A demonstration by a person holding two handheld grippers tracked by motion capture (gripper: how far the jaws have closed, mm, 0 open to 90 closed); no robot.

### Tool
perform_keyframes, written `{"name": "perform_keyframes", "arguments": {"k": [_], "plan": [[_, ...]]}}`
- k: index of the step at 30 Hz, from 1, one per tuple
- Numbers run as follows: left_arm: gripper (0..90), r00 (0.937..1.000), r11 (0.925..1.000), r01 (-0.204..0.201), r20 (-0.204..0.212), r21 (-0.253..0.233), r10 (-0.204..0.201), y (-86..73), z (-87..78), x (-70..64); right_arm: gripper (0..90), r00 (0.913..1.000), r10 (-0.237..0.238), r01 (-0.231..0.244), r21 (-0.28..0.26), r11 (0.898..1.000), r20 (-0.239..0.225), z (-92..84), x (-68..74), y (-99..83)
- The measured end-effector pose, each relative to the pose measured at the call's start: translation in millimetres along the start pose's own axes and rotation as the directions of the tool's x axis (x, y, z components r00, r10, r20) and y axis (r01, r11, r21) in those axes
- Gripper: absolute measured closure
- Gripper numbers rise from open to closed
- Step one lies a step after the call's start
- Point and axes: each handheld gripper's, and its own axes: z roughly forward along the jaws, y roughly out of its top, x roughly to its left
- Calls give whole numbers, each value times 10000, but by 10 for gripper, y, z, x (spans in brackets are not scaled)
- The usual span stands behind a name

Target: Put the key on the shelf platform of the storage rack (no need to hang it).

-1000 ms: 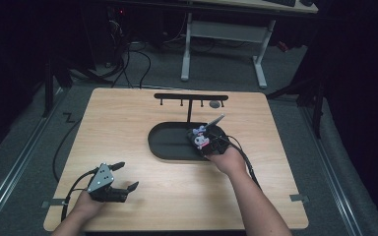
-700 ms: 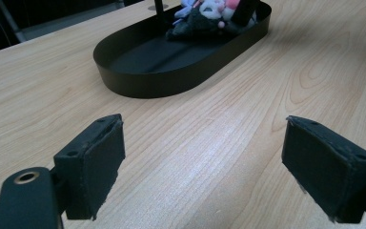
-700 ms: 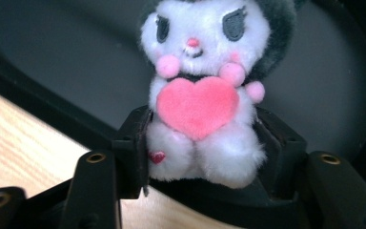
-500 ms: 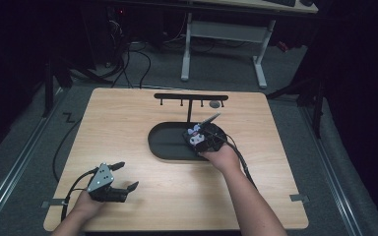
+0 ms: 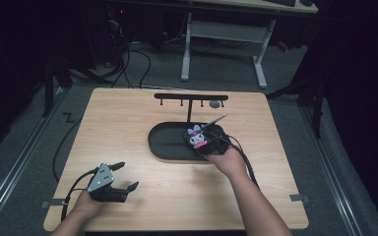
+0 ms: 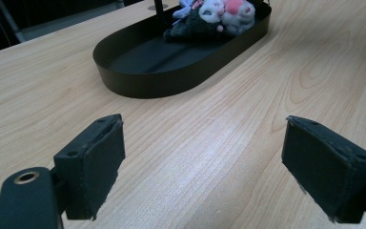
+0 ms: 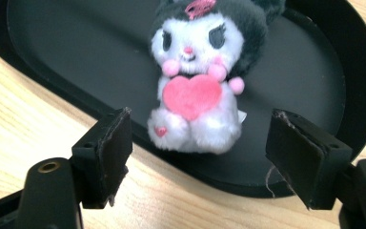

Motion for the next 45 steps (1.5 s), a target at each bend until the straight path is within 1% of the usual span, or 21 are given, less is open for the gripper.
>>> {"name": "perform_keyframes", "arguments": {"k": [4, 5, 7, 9, 11, 14, 16, 20, 24, 27, 28, 30, 31, 33, 34, 36, 37, 38, 39, 40, 45], "plan": [[154, 10000, 10000, -6, 1, 16, 6, 0, 0, 0, 213, 10000, -41, 41, -59, 10000, -8, -11, 4, -41], [154, 10000, 10000, -7, -7, 6, 7, 0, 0, 0, 208, 9995, -285, 287, -102, 9995, 154, -19, 13, -62], [154, 10000, 10000, -5, 2, 10, 5, 1, 1, 0, 207, 9997, -242, 243, -175, 9996, 77, -36, 27, -77], [154, 10000, 10000, -6, -6, 3, 6, 0, 1, 0, 205, 9996, -252, 255, -220, 9994, 110, -47, 36, -86], [154, 10000, 10000, -15, -5, 8, 15, 0, 2, -1, 192, 9999, -130, 131, -437, 9990, 11, -65, 35, -121], [154, 10000, 10000, -20, -6, 15, 20, 1, 3, -1, 171, 9999, -143, 144, -557, 9983, 16, -77, 31, -173], [154, 10000, 10000, -26, 0, 31, 26, 1, 3, -1, 161, 9995, -279, 285, -642, 9975, 112, -86, 26, -214], [154, 10000, 10000, -27, -1, 42, 27, 2, 5, -2, 144, 9999, -73, 81, -965, 9953, 88, -115, -2, -304], [154, 10000, 10000, -38, -6, 51, 38, 2, 6, -3, 137, 10000, 37, -37, -1100, 9939, 4, -145, -9, -380], [154, 10000, 10000, -26, -21, 52, 26, 2, 8, -6, 135, 9998, 138, -149, -1211, 9925, -105, -159, -10, -495], [154, 10000, 10000, -26, -21, 52, 26, 2, 8, -6, 134, 9999, 158, -159, -1239, 9922, -23, -157, -2, -525], [154, 10000, 10000, -31, -23, 62, 32, 2, 9, -8, 135, 9999, 130, -129, -1309, 9913, 6, -157, 4, -556], [154, 10000, 10000, -35, -27, 70, 36, 2, 10, -8, 137, 9999, 49, -61, -1356, 9907, -92, -158, 11, -617], [154, 10000, 10000, -37, -37, 74, 37, 2, 11, -10, 138, 9999, -8, -7, -1431, 9897, -101, -158, 19, -675], [154, 10000, 10000, -37, -37, 74, 37, 2, 11, -10, 138, 9999, -8, -7, -1431, 9897, -101, -158, 19, -675], [154, 10000, 10000, -39, -45, 84, 40, 2, 12, -10, 138, 9998, 52, -80, -1568, 9876, -184, -163, 36, -765], [154, 10000, 10000, -39, -45, 84, 40, 2, 12, -10, 138, 9998, 0, -30, -1625, 9867, -180, -161, 42, -797], [154, 10000, 10000, -42, -45, 85, 43, 2, 12, -10, 138, 9998, 0, -30, -1625, 9867, -180, -161, 42, -797], [154, 10000, 10000, -46, -49, 77, 46, 2, 13, -12, 138, 9998, -78, 43, -1746, 9846, -191, -156, 59, -864], [154, 10000, 10000, -46, -49, 77, 46, 2, 13, -12, 138, 9998, -45, 10, -1808, 9835, -189, -152, 72, -899], [154, 10000, 9999, -64, -50, 90, 64, 2, 13, -13, 137, 9996, -206, 162, -2154, 9764, -181, -125, 117, -1073]]}}
